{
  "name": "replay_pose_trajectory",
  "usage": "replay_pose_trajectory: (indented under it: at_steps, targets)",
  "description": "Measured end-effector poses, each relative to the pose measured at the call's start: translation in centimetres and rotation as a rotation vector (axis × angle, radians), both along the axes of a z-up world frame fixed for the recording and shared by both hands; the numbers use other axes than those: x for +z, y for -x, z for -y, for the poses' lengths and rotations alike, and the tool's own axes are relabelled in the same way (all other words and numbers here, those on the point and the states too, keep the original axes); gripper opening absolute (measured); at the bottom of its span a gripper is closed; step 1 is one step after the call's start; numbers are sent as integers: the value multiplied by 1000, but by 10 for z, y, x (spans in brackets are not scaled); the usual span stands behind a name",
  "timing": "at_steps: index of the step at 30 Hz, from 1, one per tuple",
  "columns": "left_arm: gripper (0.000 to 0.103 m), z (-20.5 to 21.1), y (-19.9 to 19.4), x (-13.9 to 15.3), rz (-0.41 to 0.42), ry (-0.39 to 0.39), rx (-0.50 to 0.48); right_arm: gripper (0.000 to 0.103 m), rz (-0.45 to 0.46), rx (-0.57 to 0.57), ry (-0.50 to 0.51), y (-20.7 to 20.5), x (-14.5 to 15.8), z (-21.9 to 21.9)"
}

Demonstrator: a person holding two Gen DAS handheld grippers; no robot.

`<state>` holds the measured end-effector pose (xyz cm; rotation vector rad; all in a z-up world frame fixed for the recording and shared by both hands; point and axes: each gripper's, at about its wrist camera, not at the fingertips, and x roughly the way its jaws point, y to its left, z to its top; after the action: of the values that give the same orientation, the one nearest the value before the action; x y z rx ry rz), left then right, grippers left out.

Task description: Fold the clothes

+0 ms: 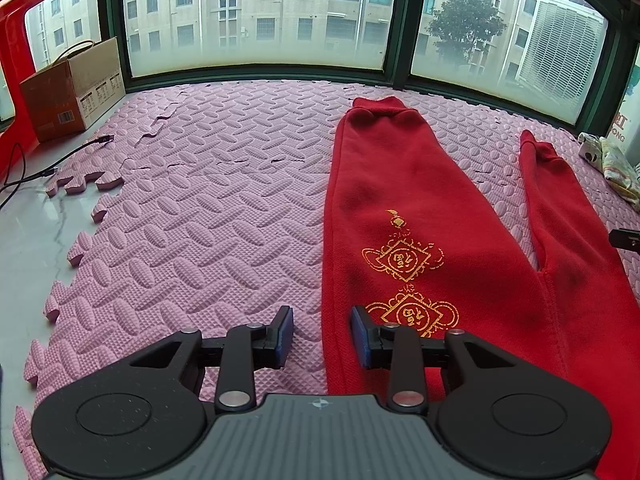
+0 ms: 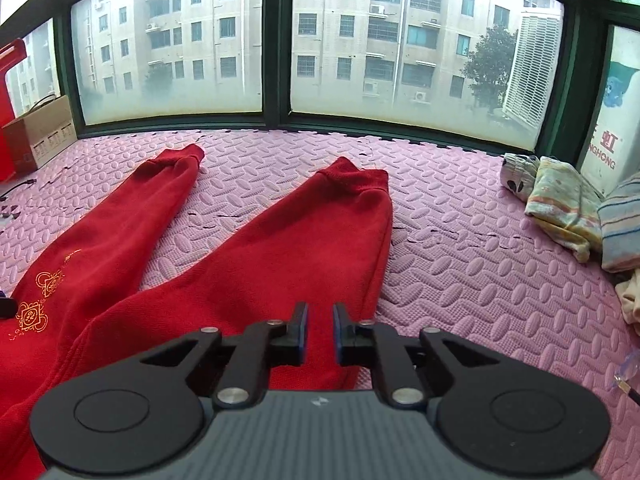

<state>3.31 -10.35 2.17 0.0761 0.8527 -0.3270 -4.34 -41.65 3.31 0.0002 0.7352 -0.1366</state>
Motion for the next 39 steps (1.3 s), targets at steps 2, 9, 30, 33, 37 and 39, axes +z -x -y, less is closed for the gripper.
replay_pose_trajectory:
  at_steps: [2,9,30,33,37,39]
  targets:
    - [36,0,0,0,0,-1,0,11,-14,9,13,-6,-3,-2]
    - [36,-2,-1,0,-5,4,-4,11,-97,-40,77,-29,-16,21]
    - [38,-1,-6,1,-30,10,6,17,-132,-4,64,-125,-22,56]
    - [39,-1,-7,1,-33,12,9,17,-118,9,65,-127,-15,58]
    - [39,-1,-8,1,-34,10,7,28,-84,48,29,-131,-3,55]
    - [40,0,-9,1,-33,6,9,30,-75,78,-8,-140,0,48]
